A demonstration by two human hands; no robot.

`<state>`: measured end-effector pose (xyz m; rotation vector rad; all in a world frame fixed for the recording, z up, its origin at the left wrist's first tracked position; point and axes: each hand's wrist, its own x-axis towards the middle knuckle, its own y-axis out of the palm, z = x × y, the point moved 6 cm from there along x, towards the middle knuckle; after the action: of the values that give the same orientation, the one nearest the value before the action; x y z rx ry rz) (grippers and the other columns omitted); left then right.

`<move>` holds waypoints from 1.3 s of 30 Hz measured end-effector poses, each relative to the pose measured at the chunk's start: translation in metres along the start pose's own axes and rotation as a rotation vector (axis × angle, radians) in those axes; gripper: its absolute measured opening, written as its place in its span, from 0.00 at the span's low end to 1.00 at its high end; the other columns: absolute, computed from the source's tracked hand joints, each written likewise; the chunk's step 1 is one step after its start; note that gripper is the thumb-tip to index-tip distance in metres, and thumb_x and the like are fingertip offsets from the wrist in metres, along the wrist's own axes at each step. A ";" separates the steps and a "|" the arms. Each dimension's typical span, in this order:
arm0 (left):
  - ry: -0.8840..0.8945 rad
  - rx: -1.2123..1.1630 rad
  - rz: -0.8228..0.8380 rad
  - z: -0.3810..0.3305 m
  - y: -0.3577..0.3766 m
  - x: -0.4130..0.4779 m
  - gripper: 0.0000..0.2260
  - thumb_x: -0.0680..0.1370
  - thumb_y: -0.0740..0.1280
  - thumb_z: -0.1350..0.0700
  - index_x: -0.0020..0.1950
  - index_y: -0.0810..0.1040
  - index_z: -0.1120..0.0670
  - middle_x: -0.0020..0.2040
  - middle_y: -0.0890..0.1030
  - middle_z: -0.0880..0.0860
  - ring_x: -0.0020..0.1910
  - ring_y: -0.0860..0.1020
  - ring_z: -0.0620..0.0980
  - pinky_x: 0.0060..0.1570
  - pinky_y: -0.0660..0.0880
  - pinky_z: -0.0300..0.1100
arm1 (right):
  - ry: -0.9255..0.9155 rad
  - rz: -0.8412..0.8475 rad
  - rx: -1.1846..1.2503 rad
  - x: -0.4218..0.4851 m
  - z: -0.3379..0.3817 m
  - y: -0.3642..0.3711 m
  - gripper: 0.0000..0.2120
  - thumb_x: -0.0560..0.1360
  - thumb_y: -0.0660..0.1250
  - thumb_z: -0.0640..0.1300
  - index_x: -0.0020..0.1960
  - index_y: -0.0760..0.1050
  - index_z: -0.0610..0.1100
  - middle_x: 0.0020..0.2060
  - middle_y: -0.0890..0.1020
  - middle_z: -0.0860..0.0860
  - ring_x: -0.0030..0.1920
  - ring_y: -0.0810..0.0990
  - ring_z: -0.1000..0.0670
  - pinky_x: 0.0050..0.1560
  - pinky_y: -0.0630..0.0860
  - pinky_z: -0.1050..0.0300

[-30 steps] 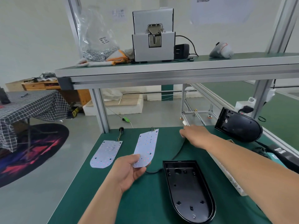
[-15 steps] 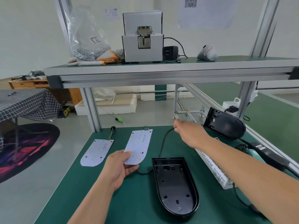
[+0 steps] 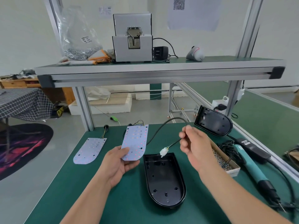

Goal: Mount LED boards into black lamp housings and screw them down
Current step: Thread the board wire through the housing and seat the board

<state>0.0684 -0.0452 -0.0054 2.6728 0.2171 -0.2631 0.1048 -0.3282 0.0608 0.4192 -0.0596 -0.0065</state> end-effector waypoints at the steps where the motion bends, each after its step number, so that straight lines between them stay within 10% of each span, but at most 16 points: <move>1: -0.003 -0.001 0.002 0.002 0.002 -0.001 0.08 0.86 0.63 0.64 0.63 0.76 0.66 0.55 0.88 0.62 0.46 0.88 0.59 0.42 0.86 0.53 | 0.009 -0.013 0.048 -0.005 -0.009 -0.003 0.10 0.87 0.60 0.43 0.49 0.75 0.41 0.35 0.79 0.48 0.28 0.69 0.53 0.24 0.62 0.62; 25: 0.097 -0.097 0.102 0.005 0.052 -0.017 0.10 0.87 0.62 0.63 0.67 0.74 0.65 0.62 0.86 0.62 0.54 0.87 0.58 0.48 0.85 0.49 | 0.000 0.071 -0.373 -0.020 -0.037 0.002 0.06 0.79 0.69 0.31 0.53 0.74 0.38 0.41 0.87 0.41 0.39 0.88 0.42 0.35 0.82 0.57; 30: 0.102 -0.173 0.172 0.008 0.061 -0.020 0.09 0.87 0.61 0.63 0.65 0.76 0.64 0.64 0.85 0.61 0.59 0.86 0.59 0.50 0.85 0.49 | -0.077 0.005 -0.747 -0.016 -0.033 -0.008 0.05 0.77 0.76 0.42 0.47 0.80 0.45 0.37 0.85 0.51 0.33 0.80 0.59 0.35 0.72 0.69; 33: 0.087 -0.134 0.233 0.011 0.064 -0.022 0.15 0.88 0.58 0.61 0.71 0.77 0.63 0.67 0.84 0.60 0.63 0.84 0.58 0.55 0.84 0.48 | -0.172 -0.045 -0.780 -0.018 -0.029 -0.008 0.07 0.74 0.78 0.44 0.45 0.80 0.50 0.47 0.83 0.56 0.46 0.78 0.64 0.46 0.69 0.72; 36: 0.047 0.008 0.288 0.016 0.068 -0.024 0.17 0.87 0.59 0.58 0.71 0.79 0.62 0.68 0.83 0.61 0.59 0.84 0.56 0.52 0.81 0.48 | -0.029 0.032 -0.635 -0.020 -0.042 -0.008 0.06 0.75 0.78 0.42 0.45 0.82 0.46 0.57 0.84 0.56 0.55 0.82 0.56 0.61 0.74 0.56; 39: 0.060 0.168 0.336 0.018 0.071 -0.028 0.17 0.85 0.62 0.55 0.71 0.80 0.60 0.68 0.83 0.60 0.60 0.83 0.57 0.58 0.75 0.53 | 0.024 0.177 -0.556 -0.024 -0.050 -0.001 0.04 0.78 0.76 0.44 0.48 0.85 0.43 0.47 0.89 0.48 0.46 0.85 0.53 0.55 0.80 0.52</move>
<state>0.0527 -0.1193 0.0138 2.8272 -0.2467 -0.0988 0.0833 -0.3087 0.0133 -0.1430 -0.0681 0.1530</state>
